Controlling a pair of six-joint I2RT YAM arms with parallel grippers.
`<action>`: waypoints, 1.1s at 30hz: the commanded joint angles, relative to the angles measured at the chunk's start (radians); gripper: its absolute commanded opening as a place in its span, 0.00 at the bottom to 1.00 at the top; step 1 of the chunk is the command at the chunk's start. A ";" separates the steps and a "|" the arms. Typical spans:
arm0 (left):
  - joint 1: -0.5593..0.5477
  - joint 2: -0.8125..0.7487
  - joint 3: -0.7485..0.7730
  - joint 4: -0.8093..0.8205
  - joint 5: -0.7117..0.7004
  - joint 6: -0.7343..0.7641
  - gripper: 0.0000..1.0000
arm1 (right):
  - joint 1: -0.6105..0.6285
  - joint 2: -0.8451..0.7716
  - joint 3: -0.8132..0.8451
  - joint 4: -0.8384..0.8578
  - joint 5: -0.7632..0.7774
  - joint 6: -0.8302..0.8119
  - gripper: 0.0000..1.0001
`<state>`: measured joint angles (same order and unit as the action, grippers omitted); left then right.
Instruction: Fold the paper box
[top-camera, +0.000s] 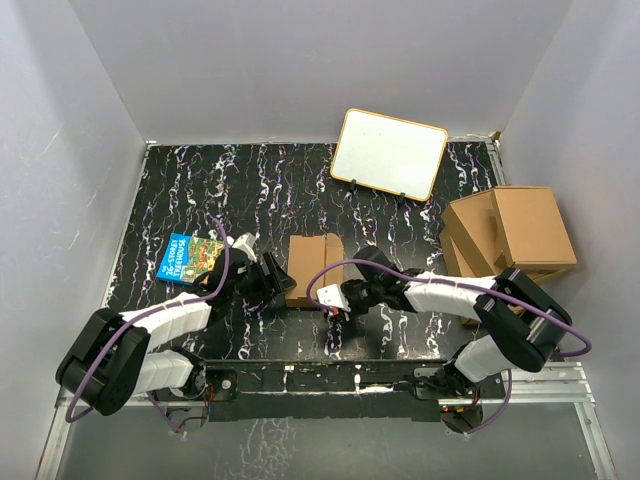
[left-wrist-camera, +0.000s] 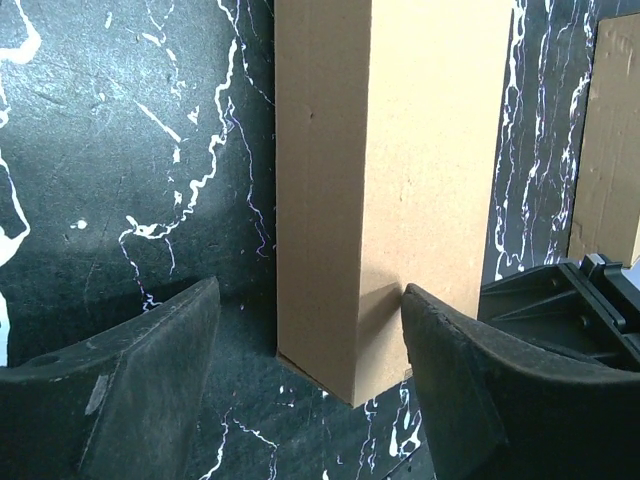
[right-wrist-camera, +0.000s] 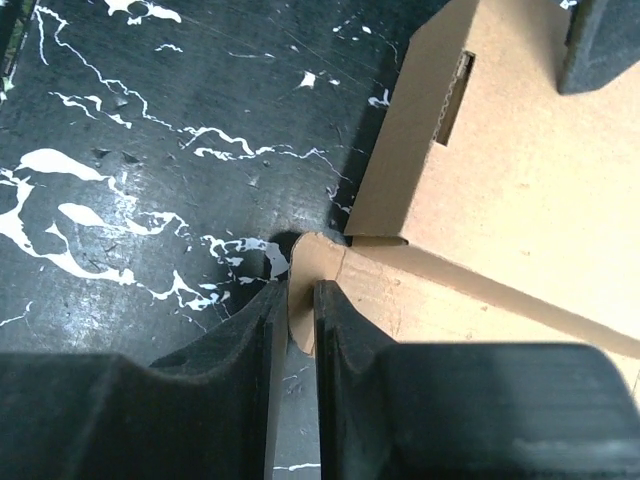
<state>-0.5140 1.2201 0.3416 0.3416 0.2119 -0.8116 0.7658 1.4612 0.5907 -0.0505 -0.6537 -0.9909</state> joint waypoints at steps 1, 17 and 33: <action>0.004 -0.007 0.001 -0.003 -0.002 0.018 0.69 | -0.021 -0.022 0.026 0.053 -0.022 0.046 0.20; 0.004 0.062 0.083 -0.079 0.009 0.101 0.65 | -0.054 0.020 0.110 0.012 -0.069 0.221 0.14; 0.004 0.071 0.087 -0.106 -0.013 0.104 0.62 | -0.089 0.030 0.123 -0.011 -0.055 0.264 0.12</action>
<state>-0.5137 1.2758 0.4118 0.3023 0.2249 -0.7410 0.6876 1.4887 0.6731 -0.0795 -0.6838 -0.7567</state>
